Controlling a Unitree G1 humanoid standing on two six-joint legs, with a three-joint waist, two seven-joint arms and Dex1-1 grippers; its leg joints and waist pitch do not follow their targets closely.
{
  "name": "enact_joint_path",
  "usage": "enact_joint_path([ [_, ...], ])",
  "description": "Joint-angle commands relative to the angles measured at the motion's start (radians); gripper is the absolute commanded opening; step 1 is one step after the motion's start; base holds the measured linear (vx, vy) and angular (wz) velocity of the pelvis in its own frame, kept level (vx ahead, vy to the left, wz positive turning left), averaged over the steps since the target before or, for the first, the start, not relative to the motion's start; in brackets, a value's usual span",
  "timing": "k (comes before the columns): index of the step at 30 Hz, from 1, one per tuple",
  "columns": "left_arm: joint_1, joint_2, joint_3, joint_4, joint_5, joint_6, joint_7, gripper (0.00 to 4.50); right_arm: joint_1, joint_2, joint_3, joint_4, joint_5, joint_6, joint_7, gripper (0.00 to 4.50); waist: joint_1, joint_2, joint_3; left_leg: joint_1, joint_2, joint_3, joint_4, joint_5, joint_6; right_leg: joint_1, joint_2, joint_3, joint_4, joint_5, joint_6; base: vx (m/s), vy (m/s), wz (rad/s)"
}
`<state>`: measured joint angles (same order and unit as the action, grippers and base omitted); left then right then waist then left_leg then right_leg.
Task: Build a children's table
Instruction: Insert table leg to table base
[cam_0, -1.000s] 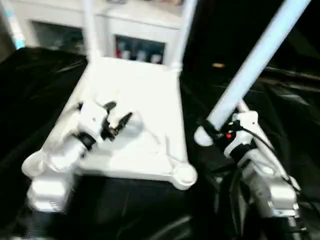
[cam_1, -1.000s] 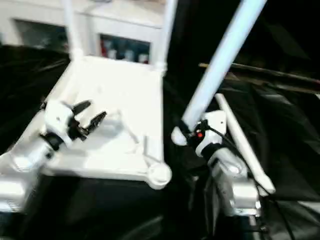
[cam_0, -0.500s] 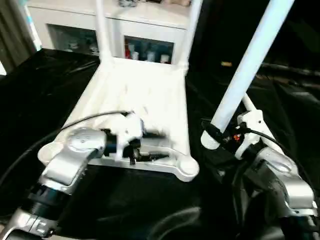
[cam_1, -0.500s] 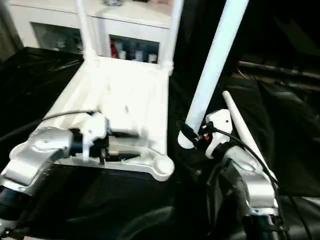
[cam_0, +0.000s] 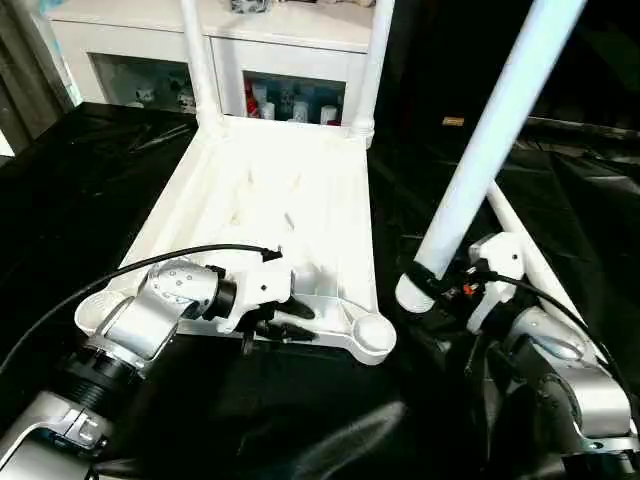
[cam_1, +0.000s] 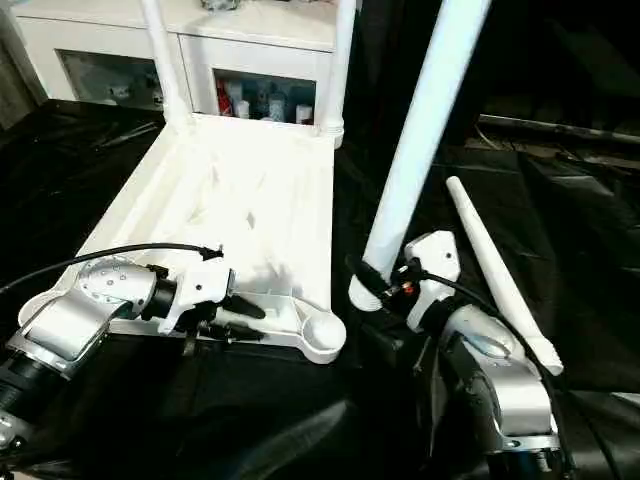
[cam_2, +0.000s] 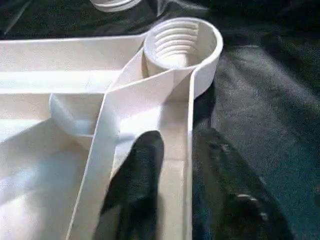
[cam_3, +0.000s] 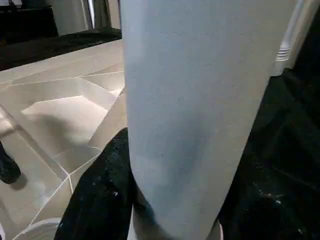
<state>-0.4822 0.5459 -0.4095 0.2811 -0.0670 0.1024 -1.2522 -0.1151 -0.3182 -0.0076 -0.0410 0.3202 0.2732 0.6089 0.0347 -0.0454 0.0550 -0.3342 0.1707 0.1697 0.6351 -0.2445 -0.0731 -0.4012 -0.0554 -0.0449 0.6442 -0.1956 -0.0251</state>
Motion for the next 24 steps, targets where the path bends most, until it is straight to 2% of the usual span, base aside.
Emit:
enact_joint_path([
  [1, -0.020, 0.012, -0.008, 0.004, 0.002, -0.003, -0.022, 1.05, 0.006, -0.006, 0.002, -0.037, 0.002, 0.008, 0.004, 1.88, 0.003, 0.012, -0.059, -0.012, 0.051, -0.019, -0.087, -0.104, 0.017, 0.054, -0.081, 0.056, -0.087, -0.208, -0.192, 0.000, 0.000, 0.00],
  [6, -0.020, 0.020, -0.006, 0.025, 0.005, -0.015, -0.048, 0.63, 0.009, -0.009, 0.005, -0.038, 0.004, 0.009, 0.001, 1.88, 0.002, 0.013, -0.057, -0.010, 0.052, -0.019, -0.089, -0.118, 0.015, 0.053, -0.082, 0.056, -0.088, -0.216, -0.198, 0.000, 0.000, 0.00],
  [10, -0.019, 0.022, -0.002, 0.034, 0.007, -0.020, -0.054, 0.42, 0.005, -0.007, 0.004, -0.032, 0.001, 0.007, 0.001, 1.88, 0.002, 0.010, -0.055, -0.010, 0.052, -0.019, -0.090, -0.139, 0.011, 0.052, -0.084, 0.057, -0.092, -0.262, -0.187, 0.000, 0.000, 0.00],
  [11, -0.018, 0.023, -0.001, 0.035, 0.008, -0.021, -0.056, 0.22, 0.004, -0.007, 0.004, -0.031, 0.001, 0.007, 0.001, 1.88, 0.003, 0.010, -0.055, -0.010, 0.052, -0.020, -0.091, -0.139, 0.010, 0.052, -0.084, 0.057, -0.092, -0.265, -0.186, 0.000, 0.000, 0.00],
  [14, -0.016, 0.026, 0.000, 0.038, 0.015, -0.023, -0.059, 0.05, 0.002, -0.006, 0.005, -0.028, 0.000, 0.005, 0.001, 1.88, 0.002, 0.010, -0.055, -0.012, 0.053, -0.021, -0.091, -0.130, 0.011, 0.053, -0.085, 0.057, -0.092, -0.259, -0.182, 0.000, 0.000, 0.00],
  [18, -0.015, 0.027, 0.011, 0.046, 0.018, -0.028, -0.050, 0.05, -0.004, -0.001, 0.009, -0.025, 0.000, 0.006, 0.000, 1.88, 0.002, 0.010, -0.056, -0.011, 0.053, -0.020, -0.091, -0.116, 0.015, 0.052, -0.083, 0.057, -0.088, -0.224, -0.194, 0.000, 0.000, 0.00],
  [21, -0.010, 0.030, 0.023, 0.043, 0.027, -0.017, -0.020, 0.05, -0.013, 0.006, 0.011, -0.018, 0.001, 0.006, -0.003, 1.88, 0.001, 0.012, -0.054, -0.011, 0.053, -0.020, -0.092, -0.134, 0.011, 0.052, -0.085, 0.057, -0.091, -0.245, -0.194, 0.000, 0.000, 0.00],
  [22, -0.002, 0.023, 0.038, 0.033, 0.031, -0.005, 0.020, 0.05, -0.020, 0.010, 0.010, -0.009, 0.002, 0.005, -0.005, 1.88, 0.001, 0.014, -0.054, -0.011, 0.053, -0.020, -0.092, -0.138, 0.009, 0.051, -0.084, 0.057, -0.090, -0.249, -0.194, 0.000, 0.000, 0.00],
  [23, 0.007, 0.016, 0.054, 0.015, 0.035, 0.030, 0.066, 0.05, -0.027, 0.014, 0.009, -0.002, 0.002, 0.005, -0.008, 1.88, 0.000, 0.010, -0.053, -0.010, 0.055, -0.020, -0.093, -0.150, 0.005, 0.051, -0.085, 0.057, -0.091, -0.264, -0.193, 0.000, 0.000, 0.00],
  [24, 0.030, -0.002, 0.082, -0.038, 0.035, 0.130, 0.144, 0.05, -0.043, 0.021, 0.006, 0.012, 0.004, 0.008, -0.016, 1.88, 0.000, 0.005, -0.052, -0.010, 0.055, -0.020, -0.092, -0.151, 0.007, 0.051, -0.085, 0.057, -0.093, -0.277, -0.191, 0.000, 0.000, 0.00],
])
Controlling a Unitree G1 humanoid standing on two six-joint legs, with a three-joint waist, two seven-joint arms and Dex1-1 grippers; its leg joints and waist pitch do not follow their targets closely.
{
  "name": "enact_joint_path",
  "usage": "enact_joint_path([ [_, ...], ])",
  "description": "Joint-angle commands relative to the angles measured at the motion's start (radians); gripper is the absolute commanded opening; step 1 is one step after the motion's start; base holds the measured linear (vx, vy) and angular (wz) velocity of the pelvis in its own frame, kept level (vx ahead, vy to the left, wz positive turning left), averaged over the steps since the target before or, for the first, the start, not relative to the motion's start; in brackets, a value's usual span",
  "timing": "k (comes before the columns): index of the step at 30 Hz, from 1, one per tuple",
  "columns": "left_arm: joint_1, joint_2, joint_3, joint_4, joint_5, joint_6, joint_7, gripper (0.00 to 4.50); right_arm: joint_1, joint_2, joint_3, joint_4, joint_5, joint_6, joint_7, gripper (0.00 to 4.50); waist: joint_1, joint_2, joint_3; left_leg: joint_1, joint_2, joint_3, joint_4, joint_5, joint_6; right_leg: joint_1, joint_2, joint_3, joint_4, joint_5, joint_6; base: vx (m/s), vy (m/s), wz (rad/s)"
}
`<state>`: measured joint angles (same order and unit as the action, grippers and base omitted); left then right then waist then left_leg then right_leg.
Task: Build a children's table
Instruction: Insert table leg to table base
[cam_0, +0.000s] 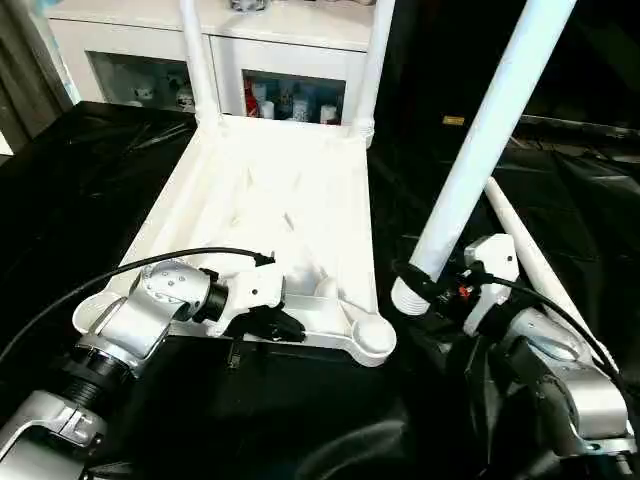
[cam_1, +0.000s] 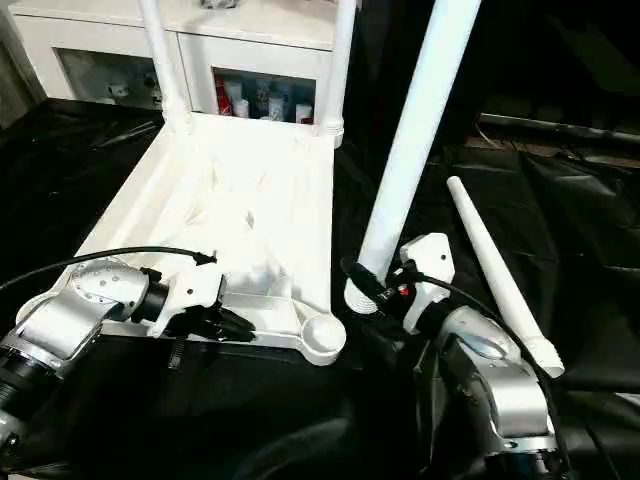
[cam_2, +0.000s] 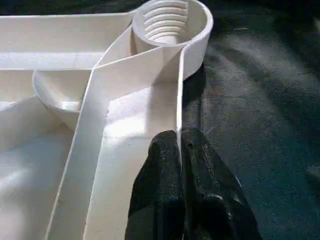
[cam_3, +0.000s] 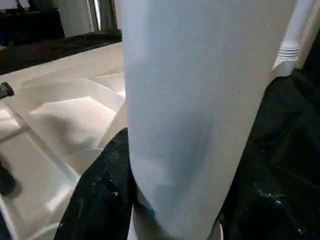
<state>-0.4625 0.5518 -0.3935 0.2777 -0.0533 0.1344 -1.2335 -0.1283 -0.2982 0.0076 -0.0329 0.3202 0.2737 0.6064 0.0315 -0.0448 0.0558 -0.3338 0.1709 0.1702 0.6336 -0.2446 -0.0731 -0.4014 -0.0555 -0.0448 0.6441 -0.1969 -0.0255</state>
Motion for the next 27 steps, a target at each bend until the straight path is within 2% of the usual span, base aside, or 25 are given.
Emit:
enact_joint_path([
  [1, 0.019, -0.013, 0.074, -0.054, 0.017, 0.130, 0.143, 0.05, -0.035, 0.003, -0.010, 0.008, 0.004, 0.009, -0.016, 1.88, 0.002, 0.004, -0.052, -0.013, 0.056, -0.021, -0.091, -0.149, 0.005, 0.052, -0.089, 0.057, -0.092, -0.300, -0.192, 0.000, 0.000, 0.00],
  [2, 0.019, -0.013, 0.074, -0.054, 0.017, 0.130, 0.143, 0.05, -0.035, 0.003, -0.010, 0.008, 0.004, 0.009, -0.016, 1.88, 0.000, 0.004, -0.050, -0.015, 0.054, -0.022, -0.090, -0.151, 0.006, 0.051, -0.088, 0.056, -0.098, -0.339, -0.176, 0.000, 0.000, 0.00],
  [3, 0.025, -0.017, 0.080, -0.069, 0.013, 0.155, 0.154, 0.05, -0.039, 0.005, -0.011, 0.011, 0.005, 0.010, -0.018, 1.88, -0.002, -0.007, -0.050, -0.019, 0.052, -0.021, -0.091, -0.147, 0.009, 0.053, -0.086, 0.056, -0.101, -0.358, -0.164, 0.000, 0.000, 0.00],
  [4, 0.053, -0.021, 0.092, -0.120, 0.012, 0.209, 0.184, 0.05, -0.055, 0.012, -0.013, 0.026, 0.004, 0.013, -0.026, 1.88, -0.001, -0.006, -0.051, -0.018, 0.052, -0.023, -0.091, -0.136, 0.009, 0.053, -0.087, 0.056, -0.097, -0.367, -0.153, 0.000, 0.000, 0.00],
  [5, 0.053, -0.021, 0.092, -0.120, 0.012, 0.209, 0.184, 0.05, -0.055, 0.012, -0.013, 0.026, 0.004, 0.013, -0.026, 1.88, -0.006, -0.011, -0.050, -0.021, 0.052, -0.024, -0.090, -0.126, 0.015, 0.052, -0.088, 0.056, -0.097, -0.363, -0.150, 0.000, 0.000, 0.00],
  [6, 0.070, -0.023, 0.098, -0.152, 0.018, 0.242, 0.207, 0.05, -0.067, 0.015, -0.011, 0.038, 0.002, 0.014, -0.028, 1.88, -0.008, -0.016, -0.052, -0.021, 0.052, -0.023, -0.089, -0.115, 0.019, 0.051, -0.087, 0.055, -0.096, -0.356, -0.149, 0.000, 0.000, 0.00],
  [8, 0.091, -0.020, 0.103, -0.191, 0.030, 0.281, 0.237, 0.05, -0.081, 0.019, -0.008, 0.052, -0.001, 0.014, -0.028, 1.88, -0.015, -0.017, -0.052, -0.019, 0.052, -0.022, -0.089, -0.105, 0.027, 0.048, -0.083, 0.054, -0.095, -0.328, -0.160, 0.000, 0.000, 0.00],
  [10, 0.115, -0.021, 0.112, -0.249, 0.038, 0.328, 0.270, 0.05, -0.101, 0.024, -0.004, 0.072, -0.002, 0.014, -0.022, 1.88, -0.017, -0.025, -0.051, -0.021, 0.053, -0.022, -0.088, -0.095, 0.037, 0.050, -0.085, 0.055, -0.093, -0.312, -0.168, 0.000, 0.000, 0.00],
  [12, 0.121, -0.024, 0.111, -0.269, 0.039, 0.308, 0.281, 0.05, -0.117, 0.027, -0.001, 0.088, -0.004, 0.014, -0.021, 1.88, -0.017, -0.033, -0.050, -0.017, 0.053, -0.019, -0.088, -0.090, 0.044, 0.045, -0.083, 0.054, -0.093, -0.306, -0.172, 0.000, 0.000, 0.00],
  [13, 0.120, -0.024, 0.110, -0.268, 0.040, 0.291, 0.283, 0.05, -0.123, 0.029, 0.000, 0.094, -0.004, 0.014, -0.021, 1.88, -0.017, -0.028, -0.052, -0.016, 0.053, -0.020, -0.088, -0.078, 0.045, 0.045, -0.083, 0.054, -0.090, -0.281, -0.178, 0.000, 0.000, 0.00],
  [14, 0.117, -0.022, 0.101, -0.260, 0.048, 0.252, 0.280, 0.05, -0.132, 0.030, 0.003, 0.103, -0.004, 0.013, -0.017, 1.88, -0.018, -0.032, -0.052, -0.016, 0.054, -0.018, -0.088, -0.062, 0.049, 0.044, -0.081, 0.054, -0.088, -0.242, -0.183, 0.000, 0.000, 0.00],
  [19, 0.096, -0.038, 0.098, -0.218, 0.050, 0.149, 0.287, 0.05, -0.159, 0.034, 0.013, 0.128, 0.000, 0.015, -0.003, 1.88, -0.015, -0.030, -0.056, -0.017, 0.054, -0.016, -0.085, -0.018, 0.067, 0.049, -0.084, 0.055, -0.078, -0.136, -0.213, 0.000, 0.000, 0.00],
  [22, 0.079, -0.061, 0.114, -0.186, 0.005, 0.136, 0.258, 0.57, -0.168, 0.036, 0.018, 0.138, -0.003, 0.015, 0.006, 1.88, -0.015, -0.029, -0.055, -0.017, 0.054, -0.015, -0.085, -0.030, 0.060, 0.049, -0.084, 0.055, -0.079, -0.142, -0.219, 0.000, 0.000, 0.00],
  [25, 0.058, -0.061, 0.109, -0.145, 0.009, 0.122, 0.246, 0.68, -0.170, 0.036, 0.020, 0.139, -0.005, 0.015, 0.009, 1.88, -0.012, -0.028, -0.053, -0.017, 0.055, -0.016, -0.086, -0.047, 0.052, 0.049, -0.085, 0.055, -0.081, -0.157, -0.220, 0.000, 0.000, 0.00],
  [27, 0.043, -0.052, 0.100, -0.122, 0.008, 0.162, 0.221, 0.68, -0.166, 0.035, 0.021, 0.133, -0.003, 0.020, 0.011, 1.88, -0.009, -0.025, -0.053, -0.012, 0.054, -0.015, -0.086, -0.053, 0.046, 0.047, -0.084, 0.056, -0.082, -0.171, -0.211, 0.000, 0.000, 0.00],
])
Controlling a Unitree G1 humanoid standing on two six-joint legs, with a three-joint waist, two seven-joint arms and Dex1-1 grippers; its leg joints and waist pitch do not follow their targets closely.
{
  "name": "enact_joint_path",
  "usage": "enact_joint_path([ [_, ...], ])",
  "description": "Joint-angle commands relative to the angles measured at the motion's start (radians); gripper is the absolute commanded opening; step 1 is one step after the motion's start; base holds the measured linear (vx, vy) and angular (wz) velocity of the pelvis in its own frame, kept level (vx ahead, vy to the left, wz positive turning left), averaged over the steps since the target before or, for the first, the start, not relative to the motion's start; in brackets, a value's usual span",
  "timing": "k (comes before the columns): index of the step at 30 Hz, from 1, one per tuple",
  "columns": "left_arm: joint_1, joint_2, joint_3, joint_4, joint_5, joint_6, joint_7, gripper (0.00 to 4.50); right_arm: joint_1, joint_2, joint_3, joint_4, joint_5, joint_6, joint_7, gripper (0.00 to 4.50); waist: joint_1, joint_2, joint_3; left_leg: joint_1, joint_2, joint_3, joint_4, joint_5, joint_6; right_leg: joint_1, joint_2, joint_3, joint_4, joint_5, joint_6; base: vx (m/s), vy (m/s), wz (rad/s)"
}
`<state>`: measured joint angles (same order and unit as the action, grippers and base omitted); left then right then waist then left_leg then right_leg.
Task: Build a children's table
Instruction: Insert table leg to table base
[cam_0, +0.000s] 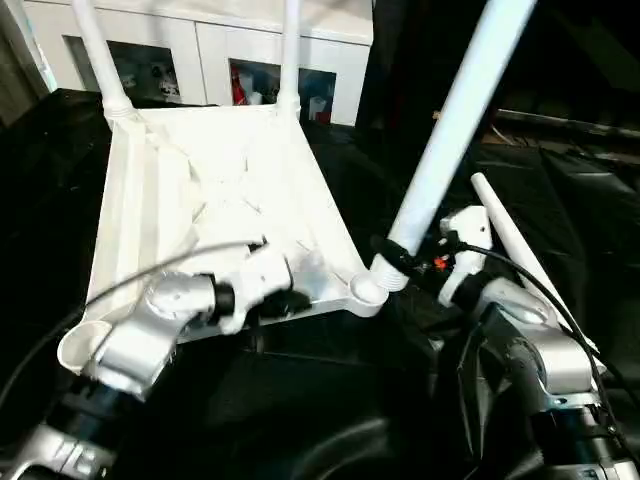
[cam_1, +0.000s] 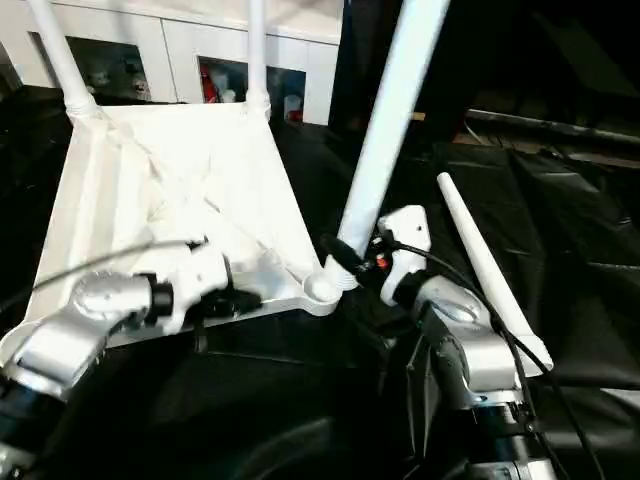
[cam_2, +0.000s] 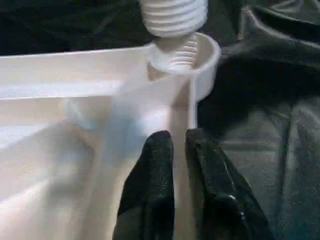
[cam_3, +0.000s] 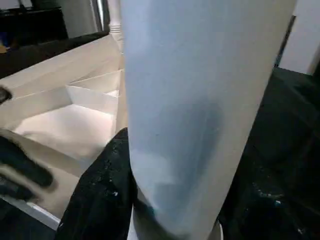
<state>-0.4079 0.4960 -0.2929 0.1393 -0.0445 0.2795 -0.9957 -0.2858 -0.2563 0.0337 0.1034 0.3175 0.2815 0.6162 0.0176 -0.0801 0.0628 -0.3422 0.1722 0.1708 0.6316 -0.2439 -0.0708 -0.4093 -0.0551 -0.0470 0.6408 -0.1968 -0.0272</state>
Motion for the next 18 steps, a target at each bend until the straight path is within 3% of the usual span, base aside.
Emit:
enact_joint_path([
  [1, -0.020, 0.004, 0.002, 0.029, -0.007, 0.028, -0.026, 0.68, -0.005, -0.007, -0.004, -0.009, 0.002, 0.016, 0.002, 1.88, 0.006, 0.010, -0.060, -0.005, 0.053, -0.016, -0.085, -0.051, 0.037, 0.056, -0.084, 0.058, -0.078, -0.168, -0.207, 0.000, 0.000, 0.00],
  [6, -0.047, 0.002, -0.001, 0.089, -0.023, 0.018, -0.068, 0.68, 0.002, -0.006, -0.002, -0.018, 0.004, 0.019, 0.002, 1.88, 0.016, 0.018, -0.063, -0.003, 0.054, -0.015, -0.085, -0.031, 0.033, 0.056, -0.085, 0.059, -0.073, -0.124, -0.217, 0.000, 0.000, 0.00],
  [7, -0.050, 0.003, -0.007, 0.095, -0.037, 0.029, -0.091, 0.68, 0.002, -0.005, -0.002, -0.019, 0.005, 0.021, 0.001, 1.88, 0.017, 0.015, -0.063, -0.003, 0.055, -0.016, -0.086, -0.032, 0.031, 0.057, -0.085, 0.058, -0.072, -0.112, -0.225, 0.000, 0.000, 0.00],
  [13, -0.067, -0.030, -0.005, 0.090, -0.075, 0.071, -0.118, 0.68, 0.000, -0.003, -0.004, -0.015, 0.004, 0.020, 0.000, 1.88, 0.019, 0.018, -0.064, -0.004, 0.056, -0.015, -0.085, -0.029, 0.026, 0.060, -0.088, 0.059, -0.070, -0.090, -0.240, 0.000, 0.000, 0.00],
  [14, -0.071, -0.037, -0.002, 0.093, -0.078, 0.072, -0.115, 0.97, -0.001, -0.003, -0.004, -0.014, 0.003, 0.019, 0.000, 1.88, 0.020, 0.017, -0.063, -0.004, 0.056, -0.014, -0.085, -0.029, 0.026, 0.061, -0.088, 0.059, -0.071, -0.090, -0.243, 0.000, 0.000, 0.00],
  [18, -0.095, -0.056, -0.016, 0.132, -0.055, 0.037, -0.099, 1.05, -0.002, -0.002, -0.001, -0.015, 0.001, 0.022, -0.002, 1.88, 0.023, 0.018, -0.063, -0.006, 0.056, -0.015, -0.085, -0.034, 0.028, 0.062, -0.089, 0.059, -0.072, -0.093, -0.245, 0.000, 0.000, 0.00],
])
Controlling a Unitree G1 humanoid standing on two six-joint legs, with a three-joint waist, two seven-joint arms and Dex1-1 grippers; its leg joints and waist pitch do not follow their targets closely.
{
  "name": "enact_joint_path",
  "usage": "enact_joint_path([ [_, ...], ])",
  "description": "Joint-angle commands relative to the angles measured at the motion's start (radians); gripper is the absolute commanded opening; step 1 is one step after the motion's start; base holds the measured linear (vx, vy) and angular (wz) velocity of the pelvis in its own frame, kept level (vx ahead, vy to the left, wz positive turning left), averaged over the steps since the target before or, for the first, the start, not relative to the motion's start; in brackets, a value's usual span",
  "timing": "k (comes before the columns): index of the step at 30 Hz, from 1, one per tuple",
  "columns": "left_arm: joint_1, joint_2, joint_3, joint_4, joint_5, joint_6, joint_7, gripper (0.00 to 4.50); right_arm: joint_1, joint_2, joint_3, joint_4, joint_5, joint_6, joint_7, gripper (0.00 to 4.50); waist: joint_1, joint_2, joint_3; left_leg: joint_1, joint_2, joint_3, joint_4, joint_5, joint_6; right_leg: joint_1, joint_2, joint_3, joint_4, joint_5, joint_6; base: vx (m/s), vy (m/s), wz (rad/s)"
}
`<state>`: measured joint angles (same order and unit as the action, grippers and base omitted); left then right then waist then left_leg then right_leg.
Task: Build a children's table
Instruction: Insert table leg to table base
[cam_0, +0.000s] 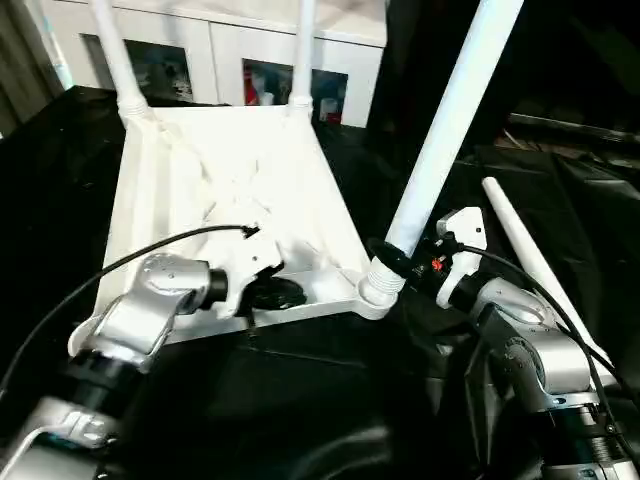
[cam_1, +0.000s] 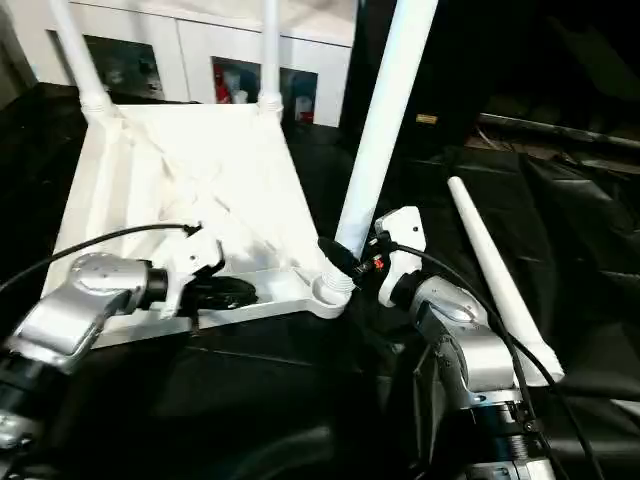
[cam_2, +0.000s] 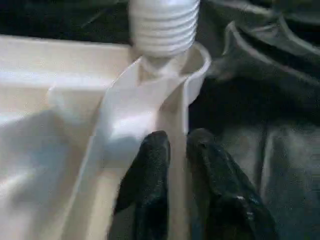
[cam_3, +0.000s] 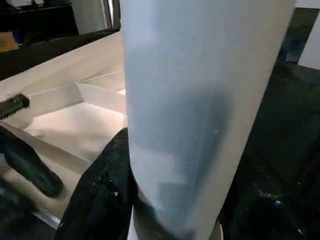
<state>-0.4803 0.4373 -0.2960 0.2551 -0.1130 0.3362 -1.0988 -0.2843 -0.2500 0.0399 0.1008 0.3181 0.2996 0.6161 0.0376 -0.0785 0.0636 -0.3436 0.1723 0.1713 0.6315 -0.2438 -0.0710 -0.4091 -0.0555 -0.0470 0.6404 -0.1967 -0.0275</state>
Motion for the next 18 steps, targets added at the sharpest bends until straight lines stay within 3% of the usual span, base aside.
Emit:
enact_joint_path([
  [1, -0.024, 0.002, -0.019, 0.022, 0.021, -0.028, 0.005, 1.05, -0.004, -0.009, -0.007, -0.013, 0.000, 0.004, -0.002, 1.88, 0.002, 0.014, -0.064, -0.003, 0.055, -0.015, -0.085, -0.041, 0.030, 0.061, -0.086, 0.059, -0.074, -0.106, -0.234, 0.000, 0.000, 0.00],
  [4, -0.025, 0.001, -0.031, 0.017, 0.023, -0.019, -0.007, 1.05, -0.004, -0.010, -0.006, -0.014, -0.002, 0.005, -0.001, 1.88, 0.001, 0.017, -0.063, -0.005, 0.056, -0.017, -0.087, -0.053, 0.022, 0.062, -0.089, 0.059, -0.077, -0.144, -0.220, 0.000, 0.000, 0.00],
  [10, -0.039, 0.017, -0.061, 0.057, 0.082, -0.048, 0.005, 1.05, -0.005, -0.011, -0.006, -0.013, -0.006, 0.003, -0.001, 1.88, -0.001, 0.017, -0.063, -0.004, 0.056, -0.018, -0.087, -0.046, 0.025, 0.061, -0.087, 0.059, -0.077, -0.126, -0.220, 0.000, 0.000, 0.00],
  [16, -0.038, 0.039, -0.077, 0.049, 0.087, -0.035, -0.023, 1.05, -0.009, -0.007, -0.005, -0.009, -0.009, 0.001, -0.004, 1.88, -0.001, 0.019, -0.062, -0.004, 0.057, -0.018, -0.088, -0.055, 0.018, 0.061, -0.088, 0.059, -0.075, -0.124, -0.228, 0.000, 0.000, 0.00],
  [17, -0.039, 0.038, -0.075, 0.052, 0.089, -0.036, -0.020, 0.76, -0.010, -0.006, -0.005, -0.008, -0.009, 0.001, -0.004, 1.88, -0.001, 0.019, -0.062, -0.003, 0.057, -0.018, -0.087, -0.055, 0.018, 0.061, -0.089, 0.060, -0.076, -0.125, -0.229, 0.000, 0.000, 0.00],
  [18, -0.039, 0.037, -0.074, 0.053, 0.090, -0.036, -0.019, 0.76, -0.010, -0.006, -0.005, -0.007, -0.009, 0.001, -0.004, 1.88, -0.001, 0.019, -0.062, -0.004, 0.057, -0.018, -0.088, -0.057, 0.018, 0.061, -0.089, 0.060, -0.076, -0.127, -0.229, 0.000, 0.000, 0.00],
])
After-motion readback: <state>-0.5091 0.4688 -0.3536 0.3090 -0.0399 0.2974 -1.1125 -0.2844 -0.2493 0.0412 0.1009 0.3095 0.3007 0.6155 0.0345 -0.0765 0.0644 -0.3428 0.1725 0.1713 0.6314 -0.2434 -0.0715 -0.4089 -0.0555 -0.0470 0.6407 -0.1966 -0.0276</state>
